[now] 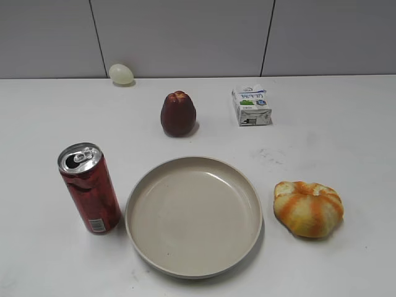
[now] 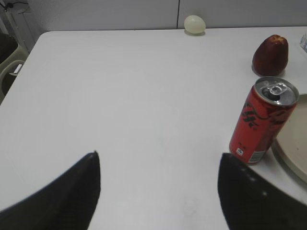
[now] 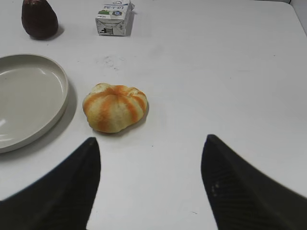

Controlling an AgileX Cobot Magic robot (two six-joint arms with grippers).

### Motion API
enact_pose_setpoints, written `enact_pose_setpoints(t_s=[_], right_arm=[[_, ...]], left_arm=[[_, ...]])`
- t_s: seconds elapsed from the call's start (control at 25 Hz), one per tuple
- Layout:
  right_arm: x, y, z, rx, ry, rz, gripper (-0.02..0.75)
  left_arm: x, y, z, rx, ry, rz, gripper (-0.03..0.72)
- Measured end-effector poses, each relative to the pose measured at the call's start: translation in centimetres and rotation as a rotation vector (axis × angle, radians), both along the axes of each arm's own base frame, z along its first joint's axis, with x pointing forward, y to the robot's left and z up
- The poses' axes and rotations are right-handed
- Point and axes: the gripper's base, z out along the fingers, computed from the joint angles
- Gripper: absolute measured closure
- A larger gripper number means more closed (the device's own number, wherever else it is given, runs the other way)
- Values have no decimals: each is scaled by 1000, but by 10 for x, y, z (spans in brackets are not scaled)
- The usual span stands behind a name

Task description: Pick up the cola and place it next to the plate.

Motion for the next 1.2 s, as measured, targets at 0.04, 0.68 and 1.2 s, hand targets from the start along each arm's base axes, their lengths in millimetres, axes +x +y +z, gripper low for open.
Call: enact_pose_setpoints(t_s=[0.04, 0.68, 1.2], right_arm=[[0, 0, 0, 0, 0, 0, 206], [0, 0, 0, 0, 0, 0, 206], [0, 0, 0, 0, 0, 0, 206]], left_arm=[[0, 0, 0, 0, 0, 0, 111], [0, 0, 0, 0, 0, 0, 137], [0, 0, 0, 0, 0, 0, 144]])
